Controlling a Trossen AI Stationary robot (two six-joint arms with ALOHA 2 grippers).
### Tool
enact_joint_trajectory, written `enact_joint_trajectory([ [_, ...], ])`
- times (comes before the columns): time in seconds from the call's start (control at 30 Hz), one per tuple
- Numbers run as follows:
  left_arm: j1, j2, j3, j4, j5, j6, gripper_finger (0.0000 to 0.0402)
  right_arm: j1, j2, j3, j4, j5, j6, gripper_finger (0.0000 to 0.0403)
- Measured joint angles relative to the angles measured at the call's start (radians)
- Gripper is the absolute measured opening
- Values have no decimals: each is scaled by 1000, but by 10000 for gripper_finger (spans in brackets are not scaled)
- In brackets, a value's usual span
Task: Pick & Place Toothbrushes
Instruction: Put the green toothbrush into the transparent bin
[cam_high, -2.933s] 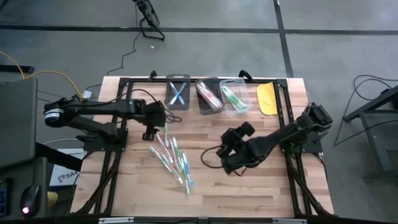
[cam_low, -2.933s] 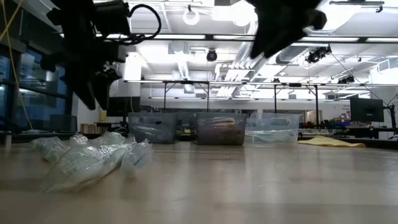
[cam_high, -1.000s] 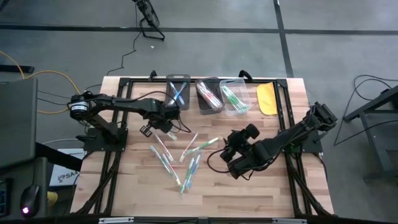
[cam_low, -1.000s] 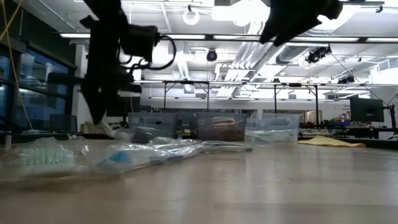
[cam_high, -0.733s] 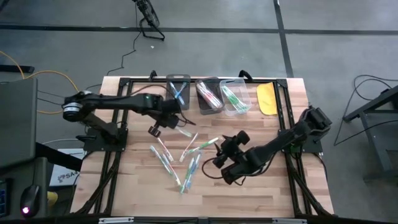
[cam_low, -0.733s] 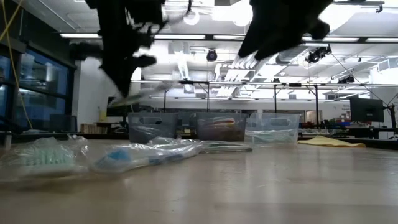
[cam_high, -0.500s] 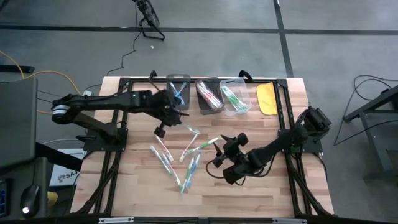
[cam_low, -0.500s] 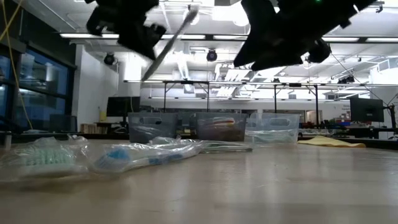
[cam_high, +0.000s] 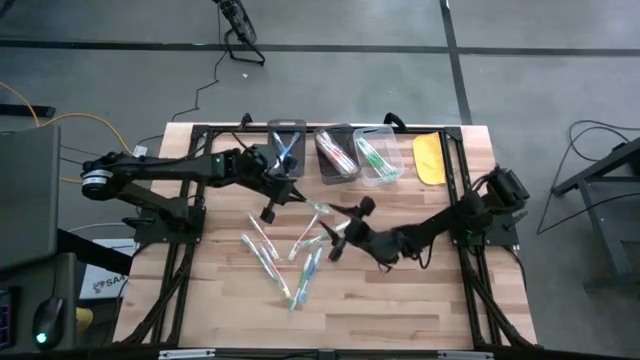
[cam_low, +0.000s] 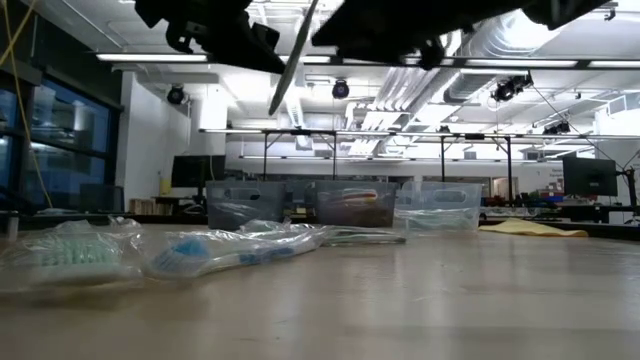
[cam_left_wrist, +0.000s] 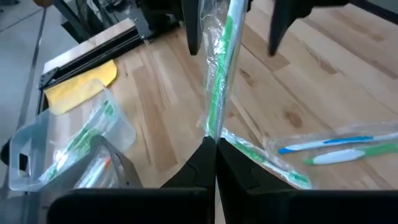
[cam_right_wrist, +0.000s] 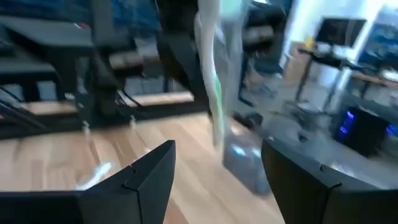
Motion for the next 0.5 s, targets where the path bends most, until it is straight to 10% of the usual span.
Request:
enact_joint_trajectory([
  [0.5,0,0,-10,21,14,-14,0,-130,0,0,173,-342,-59,203],
])
